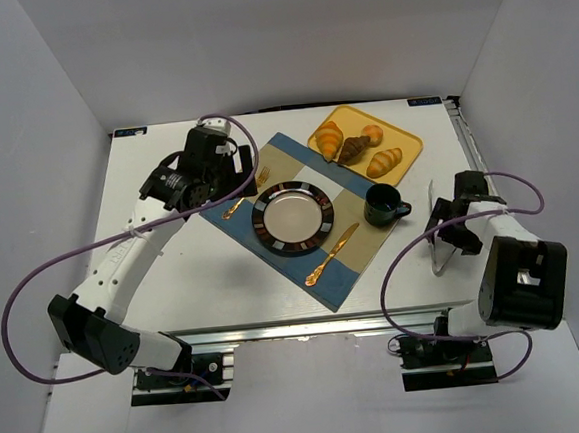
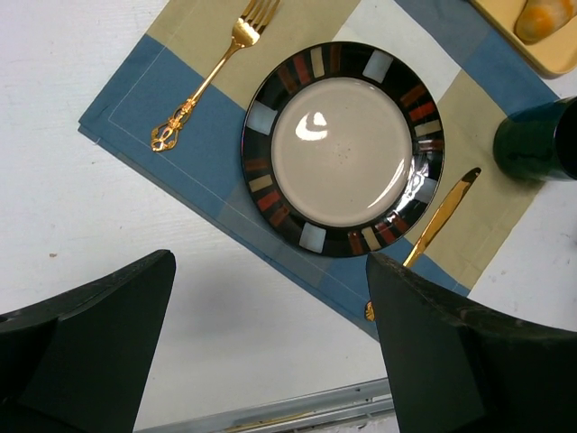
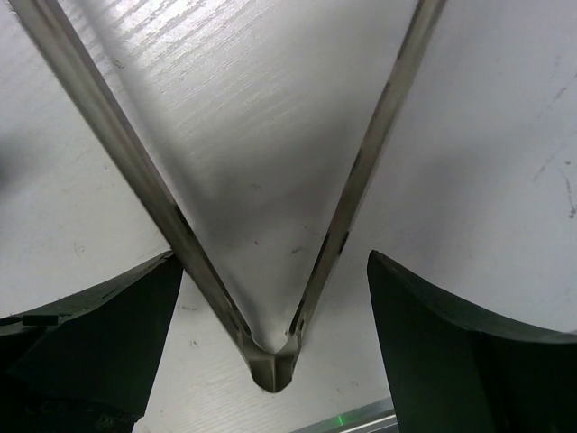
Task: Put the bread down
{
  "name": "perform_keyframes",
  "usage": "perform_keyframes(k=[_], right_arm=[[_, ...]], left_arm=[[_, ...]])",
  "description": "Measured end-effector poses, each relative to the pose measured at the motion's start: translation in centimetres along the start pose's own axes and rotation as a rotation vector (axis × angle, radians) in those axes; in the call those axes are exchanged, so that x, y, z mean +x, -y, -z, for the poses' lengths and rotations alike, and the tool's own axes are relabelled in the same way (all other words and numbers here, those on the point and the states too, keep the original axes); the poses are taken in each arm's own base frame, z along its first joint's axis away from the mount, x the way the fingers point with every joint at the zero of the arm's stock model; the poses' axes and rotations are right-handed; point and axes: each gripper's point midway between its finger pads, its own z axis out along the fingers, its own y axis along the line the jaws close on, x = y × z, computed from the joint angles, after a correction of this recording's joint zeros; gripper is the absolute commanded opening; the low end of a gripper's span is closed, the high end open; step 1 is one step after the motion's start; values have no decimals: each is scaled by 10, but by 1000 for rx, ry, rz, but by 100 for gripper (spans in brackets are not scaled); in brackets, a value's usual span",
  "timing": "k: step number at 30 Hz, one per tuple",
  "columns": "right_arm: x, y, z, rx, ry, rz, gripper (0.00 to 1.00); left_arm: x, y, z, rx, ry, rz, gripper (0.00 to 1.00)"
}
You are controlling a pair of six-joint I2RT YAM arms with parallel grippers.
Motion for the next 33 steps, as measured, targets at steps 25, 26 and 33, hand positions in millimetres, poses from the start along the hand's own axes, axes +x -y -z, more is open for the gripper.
perform_keyframes(k=[25,26,33], right_arm=[[-31,-14,-20,-12,-40,26,53],[-38,-14,-13,-11,-22,25,53],[-124,-23,90,-80,266,12,54]], left_arm=[[-4,-25,-9,-64,-30,-17,98],[-4,-26,-10,-66,-32,-19,98],[-4,-24,-12,-59,-34,-23,98]])
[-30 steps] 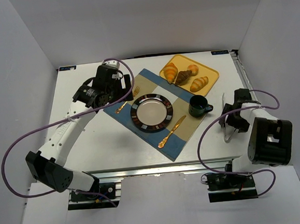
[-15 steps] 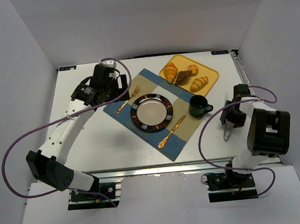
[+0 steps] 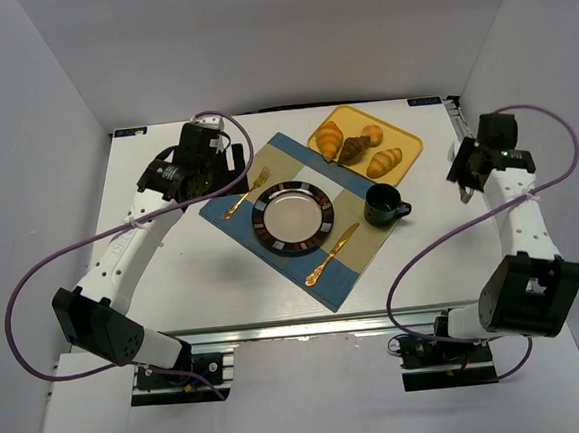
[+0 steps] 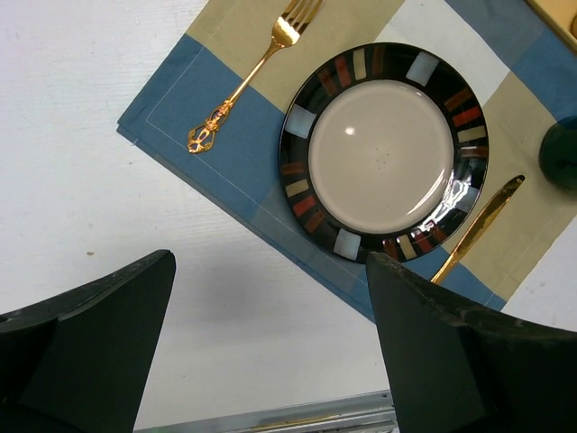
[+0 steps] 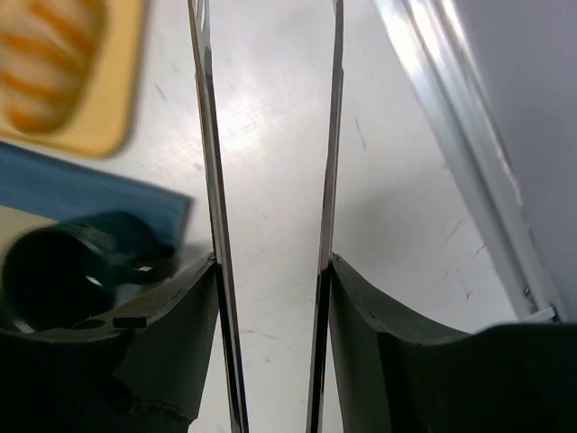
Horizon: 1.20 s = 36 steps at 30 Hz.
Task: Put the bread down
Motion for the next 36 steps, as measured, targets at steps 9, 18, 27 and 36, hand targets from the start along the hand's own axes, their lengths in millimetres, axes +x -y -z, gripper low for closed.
perform_keyframes(k=[9,18,27,36], right_arm=[[-79,-56,43,-172,120,2,54],[-64,-146,7,-321,-47,71,54],[-34,-170,-6,-265,-162,-11,56],[-28,-168,-9,-188,-174,-92,56]], left_arm=[[-1,2,0,10,1,1,98],[-11,2,6,5,30,-4,98],[-15,-4,7,-21,41,-12,98],[-14,-10,7,-48,37,-27,98]])
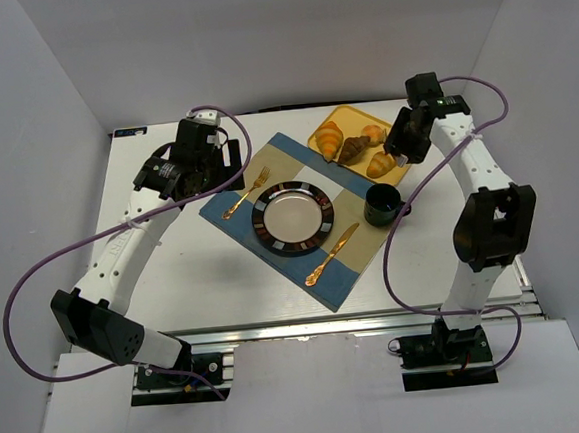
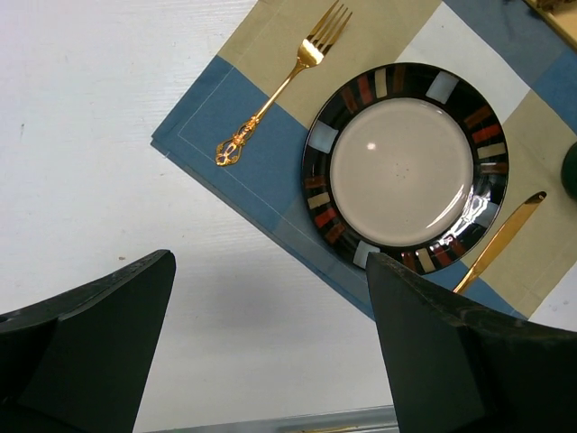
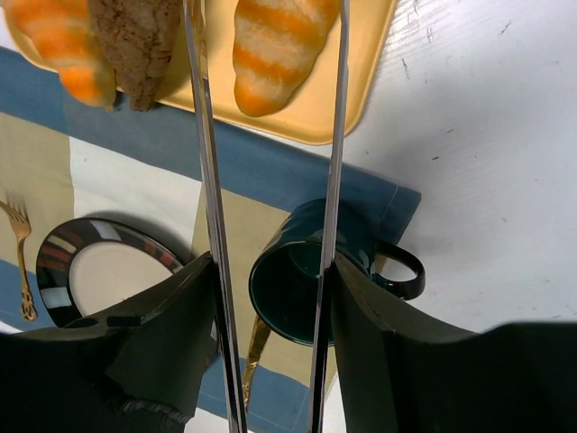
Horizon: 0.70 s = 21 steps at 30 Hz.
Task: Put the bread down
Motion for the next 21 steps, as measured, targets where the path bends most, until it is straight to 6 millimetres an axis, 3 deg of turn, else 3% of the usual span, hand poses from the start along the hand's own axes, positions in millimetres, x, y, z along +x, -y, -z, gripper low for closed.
perform_keyframes(k=[11,14,18,21], right_arm=[[20,0,-40,40,-95,-35,56],[24,-1,-44,42,-109,-38,49],[26,-3,-46,37,-117,-46,26],[25,-4,-45,32,-115,-51,20]], left_arm=[[-1,-5,0,-26,8,-8,98],[-2,-6,0,-32,9,-8,98],[-2,-8,0,-41,11,-9,98],[-1,-8,0,-45,10,-10,98]])
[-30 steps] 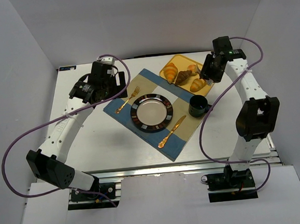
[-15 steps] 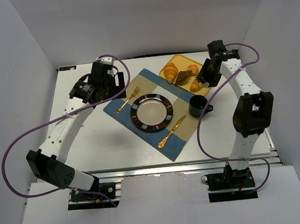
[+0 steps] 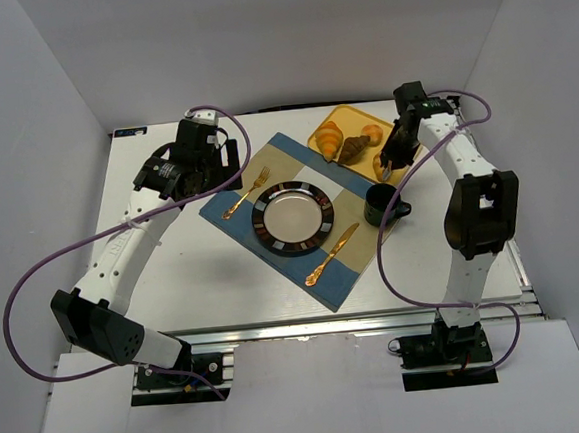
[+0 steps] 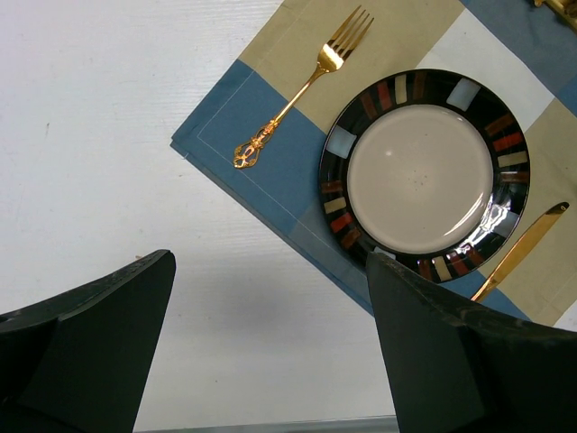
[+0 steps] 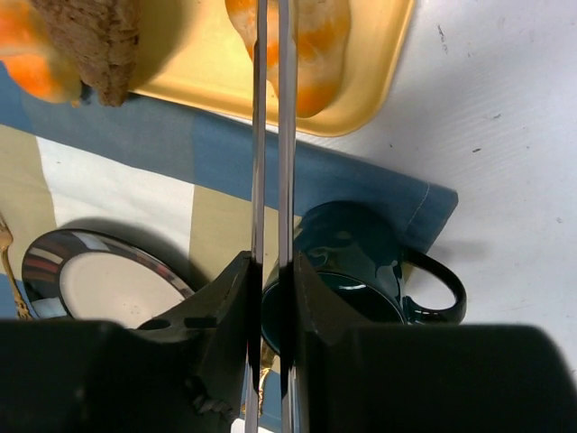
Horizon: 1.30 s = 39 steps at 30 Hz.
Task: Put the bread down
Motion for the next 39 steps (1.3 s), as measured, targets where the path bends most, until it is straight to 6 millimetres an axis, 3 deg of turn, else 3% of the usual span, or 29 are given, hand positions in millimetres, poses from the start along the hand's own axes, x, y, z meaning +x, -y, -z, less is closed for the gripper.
perform_keyframes(k=[13,20,24,29,34,39], right_arm=[[-35,-16,39,-34,112,37,12],[-37,-32,82,-99,167,150,11],[-11,-51,121,-185,167,238,12],[53,-76,154,-335,82,362,12],[131,-83,148,-424,-119,443,11],[183,-84,128,-446,-284,480,11]], left_arm=[[0,0,0,0,-1,0,98],[0,0,0,0,-1,1,98],[0,0,0,1,-1,2,98],[0,0,0,1,-1,6,98],[0,1,1,6,1,14,98],[0,4,3,21,-1,22,98]])
